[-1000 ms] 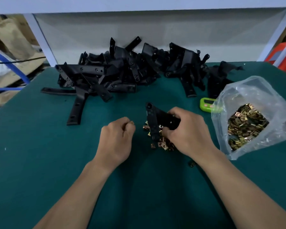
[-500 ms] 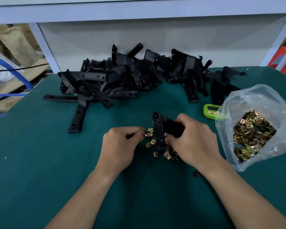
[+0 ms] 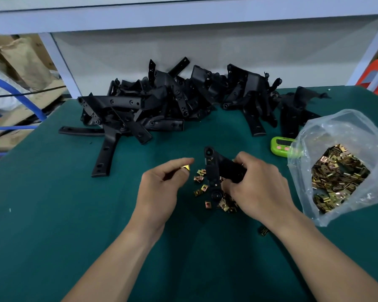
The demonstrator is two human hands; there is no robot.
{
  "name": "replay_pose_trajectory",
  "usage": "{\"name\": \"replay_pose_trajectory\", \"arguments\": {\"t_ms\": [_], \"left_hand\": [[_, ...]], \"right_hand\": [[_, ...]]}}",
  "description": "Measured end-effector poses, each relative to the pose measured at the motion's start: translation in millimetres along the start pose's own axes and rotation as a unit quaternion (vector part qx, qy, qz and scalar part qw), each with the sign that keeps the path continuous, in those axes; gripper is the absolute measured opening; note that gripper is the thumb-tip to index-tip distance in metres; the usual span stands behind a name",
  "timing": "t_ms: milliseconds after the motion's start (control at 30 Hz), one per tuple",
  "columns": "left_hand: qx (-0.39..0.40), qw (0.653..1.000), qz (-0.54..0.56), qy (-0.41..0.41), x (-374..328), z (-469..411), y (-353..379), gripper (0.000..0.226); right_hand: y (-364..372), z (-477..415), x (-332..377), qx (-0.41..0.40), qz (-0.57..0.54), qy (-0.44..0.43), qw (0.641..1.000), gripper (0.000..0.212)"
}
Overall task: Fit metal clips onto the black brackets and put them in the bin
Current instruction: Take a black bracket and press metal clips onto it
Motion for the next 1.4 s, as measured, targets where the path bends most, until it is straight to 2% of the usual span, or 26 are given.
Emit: {"name": "replay_pose_trajectory", "arguments": {"t_ms": [267, 533, 633, 800, 900, 967, 1100, 1200, 1367, 1400], "left_hand": [[0.015, 0.999, 0.037, 0.002, -2, 2, 3, 0.015], [-0.016, 0.997, 0.077, -0.016, 4, 0, 2, 0.005], [0.0, 0.994, 0.105, -0.016, 1, 3, 4, 0.008], [0.025, 0.996, 0.078, -0.032, -2, 7, 6, 0.014], [0.047, 0.991, 0.121, -0.039, -7, 9, 7, 0.004], [0.057, 0.987, 0.146, -0.045, -7, 9, 8, 0.012], [0.068, 0.983, 0.162, -0.062, -6, 9, 8, 0.011], [0.068, 0.984, 0.152, -0.064, -6, 10, 7, 0.014], [0.039, 0.988, 0.137, -0.051, -9, 9, 6, 0.006], [0.033, 0.989, 0.133, -0.048, -9, 9, 6, 0.011]], "right_hand": [[3, -1, -1, 0.012, -0.009, 0.007, 1.0, 0.032], [0, 1, 2, 0.007, 0.001, 0.001, 1.0, 0.031], [1, 2, 4, 0.006, 0.01, -0.005, 1.0, 0.033], [-1, 2, 7, -0.001, 0.026, -0.035, 0.999, 0.034], [-1, 4, 11, 0.006, 0.029, -0.056, 0.998, 0.029], [0, 5, 13, 0.017, 0.025, -0.062, 0.998, 0.024], [1, 6, 16, 0.031, 0.026, -0.067, 0.997, 0.021], [2, 6, 17, 0.032, 0.033, -0.071, 0.996, 0.022], [1, 6, 18, 0.028, 0.046, -0.082, 0.995, 0.026], [1, 6, 19, 0.028, 0.046, -0.083, 0.995, 0.027]]}}
Point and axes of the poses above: each hand's wrist, its own z-axis away from the middle knuckle, its own y-axis out of the palm, x = y × z, the point moved 6 cm from there along -z, towards the middle knuckle, and after that the axes turned 3 degrees about -z, right-handed, at the moved point
